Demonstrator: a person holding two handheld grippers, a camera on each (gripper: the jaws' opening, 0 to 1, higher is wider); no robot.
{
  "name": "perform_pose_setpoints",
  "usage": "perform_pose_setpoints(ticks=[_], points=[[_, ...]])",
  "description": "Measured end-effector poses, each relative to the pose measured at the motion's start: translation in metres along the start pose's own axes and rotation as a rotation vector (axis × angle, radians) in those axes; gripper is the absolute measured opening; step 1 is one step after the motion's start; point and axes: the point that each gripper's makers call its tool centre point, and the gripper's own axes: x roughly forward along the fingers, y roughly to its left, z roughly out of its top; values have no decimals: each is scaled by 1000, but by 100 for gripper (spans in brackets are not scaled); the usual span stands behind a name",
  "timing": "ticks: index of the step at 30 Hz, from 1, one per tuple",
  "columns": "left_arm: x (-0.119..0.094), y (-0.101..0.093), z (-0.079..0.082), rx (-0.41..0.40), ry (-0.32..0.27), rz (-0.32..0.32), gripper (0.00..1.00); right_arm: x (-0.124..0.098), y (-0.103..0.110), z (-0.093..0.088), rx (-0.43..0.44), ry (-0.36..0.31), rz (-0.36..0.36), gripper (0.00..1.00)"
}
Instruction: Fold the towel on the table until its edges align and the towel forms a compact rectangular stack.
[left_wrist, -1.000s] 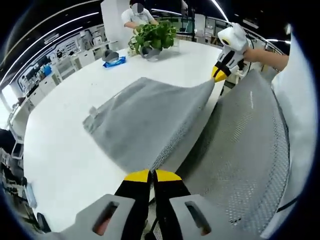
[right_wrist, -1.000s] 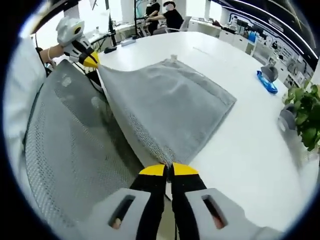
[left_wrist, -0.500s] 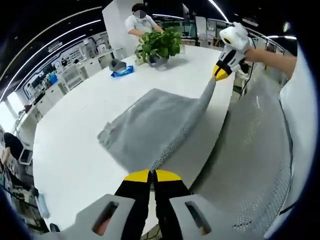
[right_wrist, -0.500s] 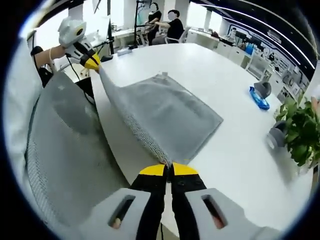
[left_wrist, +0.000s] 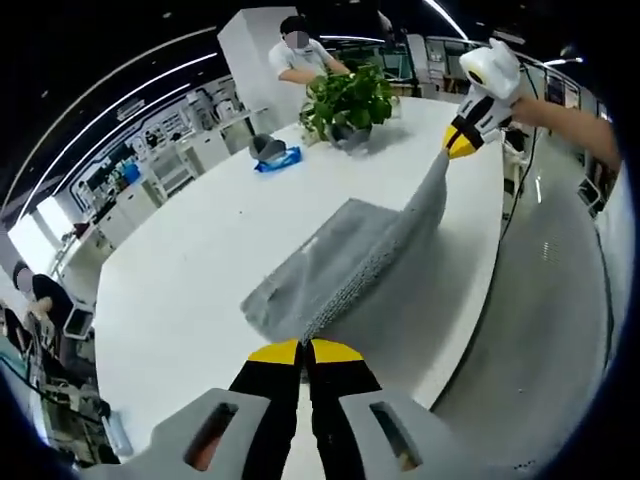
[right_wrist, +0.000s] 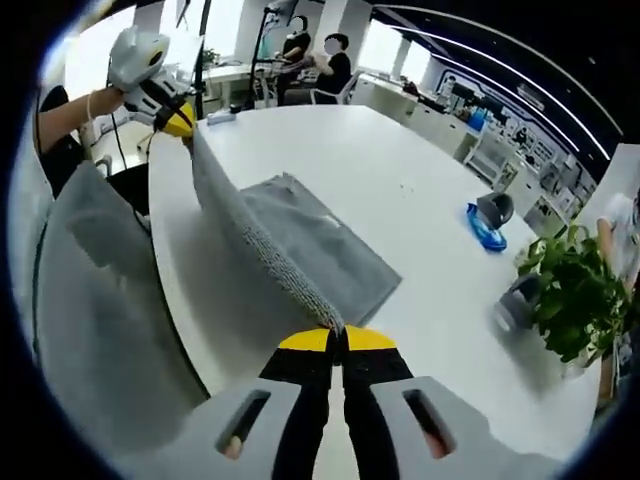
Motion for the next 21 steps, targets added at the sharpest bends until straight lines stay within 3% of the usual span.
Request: perform_pose_setpoints(ticks=[7,10,21], points=[[11,24,18,-110,-43,52,2,14,-23,17,-3,-14,-113,0],[19,30,20,-114,-40,75,2,22,-29,19,-10,-15,-152,0],[44,56,29,-140,-53,126,2,40,-56,34,61,-59,-197,0]])
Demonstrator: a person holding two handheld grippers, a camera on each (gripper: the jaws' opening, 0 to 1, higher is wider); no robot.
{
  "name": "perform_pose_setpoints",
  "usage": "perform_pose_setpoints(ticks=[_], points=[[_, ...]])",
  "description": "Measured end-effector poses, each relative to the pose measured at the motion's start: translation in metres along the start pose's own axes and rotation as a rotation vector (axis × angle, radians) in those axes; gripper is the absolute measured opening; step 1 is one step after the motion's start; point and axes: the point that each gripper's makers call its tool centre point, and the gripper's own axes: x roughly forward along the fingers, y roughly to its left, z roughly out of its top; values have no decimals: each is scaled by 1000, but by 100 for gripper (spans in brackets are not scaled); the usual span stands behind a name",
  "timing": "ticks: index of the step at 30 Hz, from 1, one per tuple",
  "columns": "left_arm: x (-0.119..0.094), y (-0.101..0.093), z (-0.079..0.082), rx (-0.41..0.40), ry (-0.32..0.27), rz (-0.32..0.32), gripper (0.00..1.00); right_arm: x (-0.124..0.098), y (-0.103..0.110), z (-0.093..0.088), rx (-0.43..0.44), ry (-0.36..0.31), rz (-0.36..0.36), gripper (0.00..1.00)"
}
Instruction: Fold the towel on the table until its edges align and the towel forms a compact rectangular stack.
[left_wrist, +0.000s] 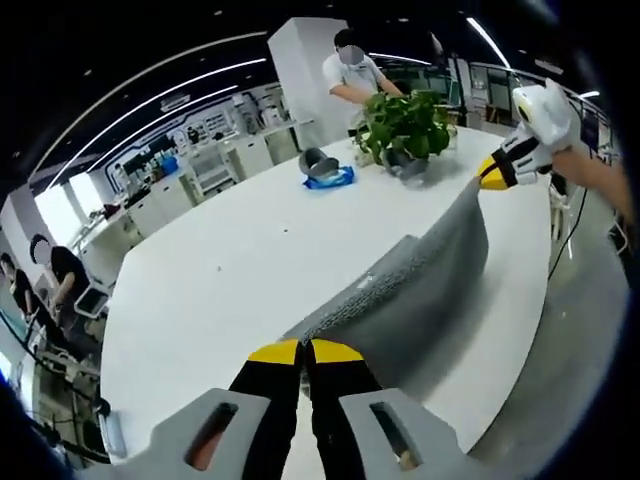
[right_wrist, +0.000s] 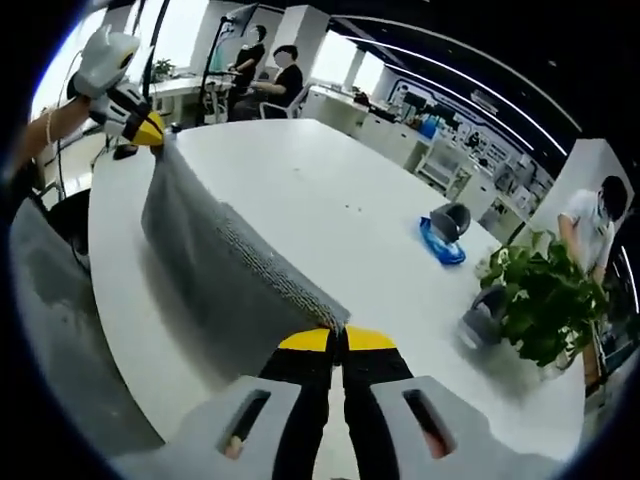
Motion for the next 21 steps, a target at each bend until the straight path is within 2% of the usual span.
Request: perform_pose_setpoints(ticks=[8,16,21], points=[[34,13,-1,-12,12,4,3,37,-13,0,5,7,-21,0],[79,12,-25,-10,76,-11,3,83,-11,-27,31,74,16,1],[100,10,-39,-13,108,-12,3,105,-8,-41,43,112,25,1]])
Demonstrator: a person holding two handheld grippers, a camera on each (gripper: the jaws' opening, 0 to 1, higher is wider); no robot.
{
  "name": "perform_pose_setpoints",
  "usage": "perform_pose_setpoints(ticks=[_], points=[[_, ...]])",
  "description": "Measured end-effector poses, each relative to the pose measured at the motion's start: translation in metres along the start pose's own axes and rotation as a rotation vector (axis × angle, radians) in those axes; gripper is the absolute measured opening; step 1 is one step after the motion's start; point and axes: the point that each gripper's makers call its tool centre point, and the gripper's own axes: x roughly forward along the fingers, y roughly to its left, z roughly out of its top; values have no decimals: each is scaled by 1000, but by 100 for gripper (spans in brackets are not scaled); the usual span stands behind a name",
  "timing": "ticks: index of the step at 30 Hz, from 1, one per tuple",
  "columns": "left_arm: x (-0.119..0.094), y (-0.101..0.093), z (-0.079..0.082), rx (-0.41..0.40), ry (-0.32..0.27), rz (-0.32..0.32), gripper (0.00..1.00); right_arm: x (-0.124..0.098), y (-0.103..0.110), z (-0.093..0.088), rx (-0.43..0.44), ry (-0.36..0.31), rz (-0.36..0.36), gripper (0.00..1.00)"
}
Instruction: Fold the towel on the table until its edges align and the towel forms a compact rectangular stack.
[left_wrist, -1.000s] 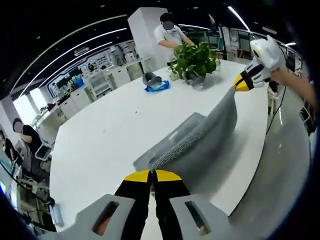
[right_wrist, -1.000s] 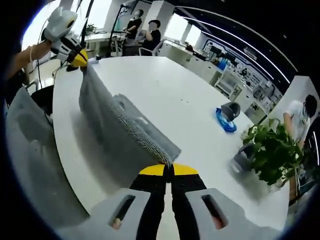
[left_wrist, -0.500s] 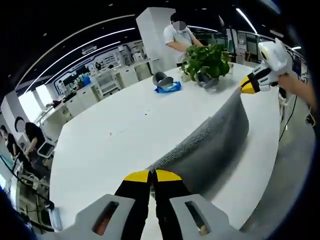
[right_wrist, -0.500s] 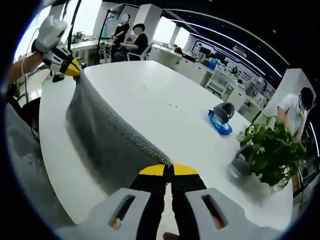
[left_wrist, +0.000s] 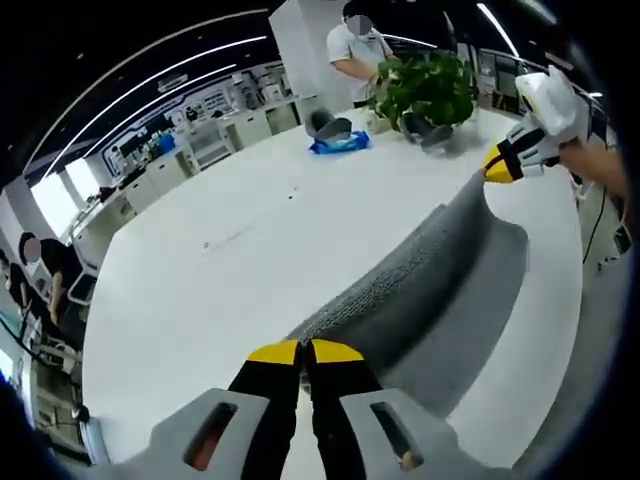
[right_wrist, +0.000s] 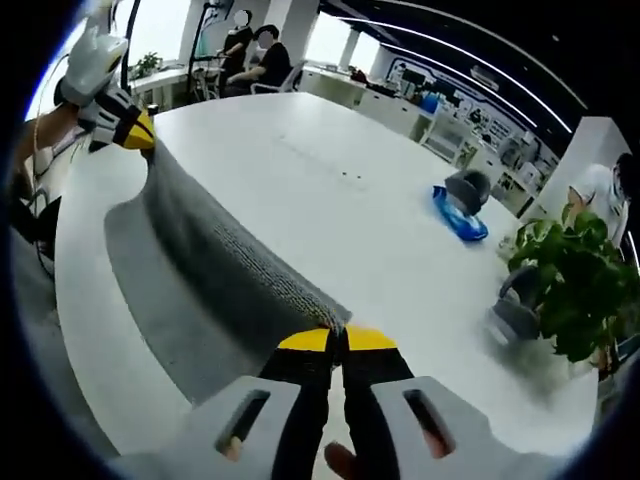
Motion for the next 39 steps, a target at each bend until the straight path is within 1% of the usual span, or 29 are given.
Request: perform_pose_setpoints(ticks=[4,5,7,12,16,19,22,26,27,29,33,36,39], points=[[18,2,-9,-53,32,1,4,16,1,-7,13,29,6,1],[21,3,-11,-60,37,1,4,22,1,-10,19,41,13,1],[28,4,-12,-84,38,6,4,27,0,-11,20,45,9,1],[42,7,-14,-63,31,17,4,45,-2,-16,27,72,6,1],[49,6,-16,-67,29,0,6,53,-2,-18,36,73,-1,2],[51,8,-20,-78,34,-7,7,58,-2,-22,35,91,-2,2],[49,12,-21,-97,33,-7,8,59,-4,-20,43,82,-11,3],[44,16,-17,-94,21,-5,10,58,-11,-16,51,73,-29,5],[43,18,-16,-88,20,-2,10,56,-12,-16,55,74,-30,5],[40,22,-14,-80,19,2,10,53,-15,-12,66,55,-41,5],[38,23,-9,-95,14,-12,9,44,-16,-8,77,45,-48,5],[44,15,-9,-64,33,-43,9,33,-14,-8,72,37,-62,4],[51,4,-12,-27,55,-73,8,19,-8,-9,94,13,-68,4]])
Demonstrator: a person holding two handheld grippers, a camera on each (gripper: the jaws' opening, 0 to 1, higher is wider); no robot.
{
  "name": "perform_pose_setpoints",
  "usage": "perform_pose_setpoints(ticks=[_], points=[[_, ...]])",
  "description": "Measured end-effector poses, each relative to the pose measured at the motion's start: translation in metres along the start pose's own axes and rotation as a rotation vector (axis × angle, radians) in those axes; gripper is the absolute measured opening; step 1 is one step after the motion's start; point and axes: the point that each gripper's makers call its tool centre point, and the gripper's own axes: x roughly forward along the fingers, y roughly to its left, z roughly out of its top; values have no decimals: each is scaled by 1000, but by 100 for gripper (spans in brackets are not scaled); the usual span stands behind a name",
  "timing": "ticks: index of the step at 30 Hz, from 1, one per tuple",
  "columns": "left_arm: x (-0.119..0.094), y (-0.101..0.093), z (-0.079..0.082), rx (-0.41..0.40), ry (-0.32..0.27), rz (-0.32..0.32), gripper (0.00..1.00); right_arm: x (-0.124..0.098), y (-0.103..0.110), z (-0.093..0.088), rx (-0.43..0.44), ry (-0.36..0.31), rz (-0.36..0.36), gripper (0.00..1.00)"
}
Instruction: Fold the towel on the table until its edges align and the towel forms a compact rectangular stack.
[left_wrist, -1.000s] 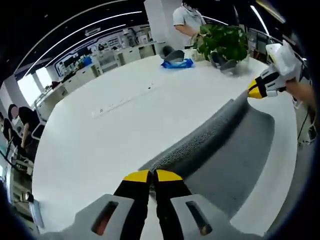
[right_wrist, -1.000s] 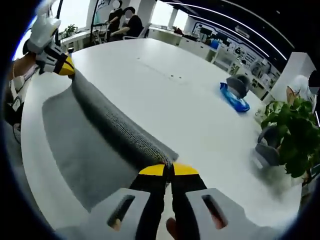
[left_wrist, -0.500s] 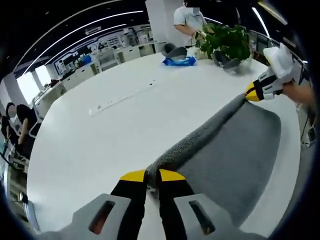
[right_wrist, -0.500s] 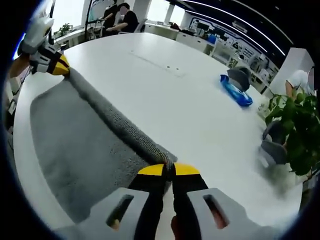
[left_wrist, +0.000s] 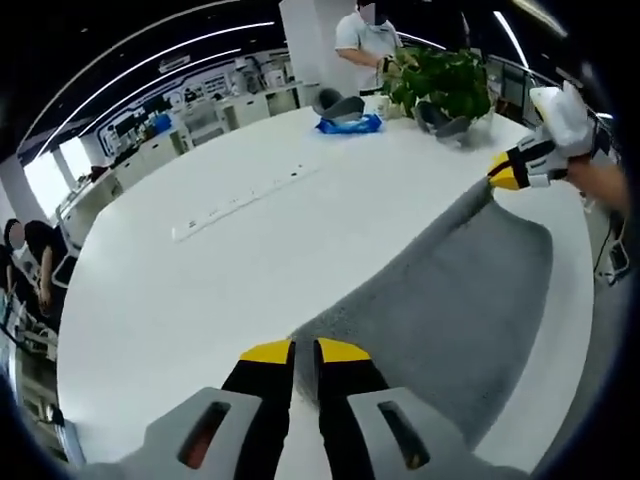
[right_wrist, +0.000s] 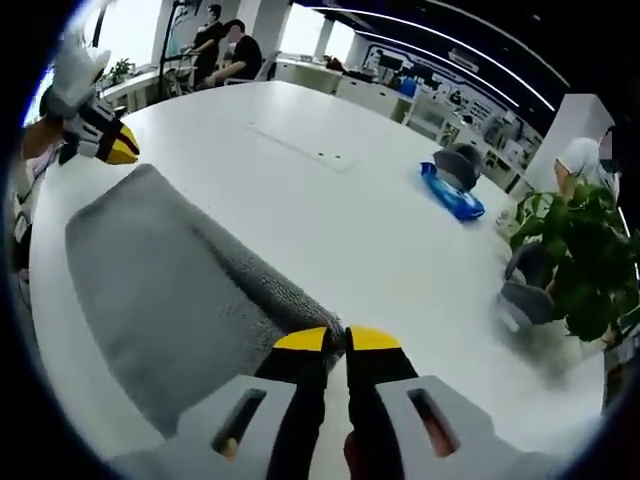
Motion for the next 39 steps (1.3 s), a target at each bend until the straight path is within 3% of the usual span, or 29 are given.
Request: perform_pose_setpoints(ticks=[9,16,19,22,28,31,36,39], points=[[18,-26,-24,65,102,-60,6,-28,16,-16,-13,-3,-4,0],[24,-24,-26,69,134,-74,4,-46,40,-40,125,46,51,0],[24,-25,-26,52,158,-112,3,-52,46,-48,129,51,60,0],[25,-25,-26,43,180,-148,3,-52,60,-60,175,91,107,0],[25,-28,-27,81,191,-184,2,-40,73,-71,181,125,117,0],[26,-27,-28,83,194,-185,2,-31,79,-82,163,190,130,0],[27,-27,-28,100,208,-194,2,-29,80,-84,131,205,124,0],[27,-30,-29,119,239,-178,2,-27,80,-85,106,213,156,0]])
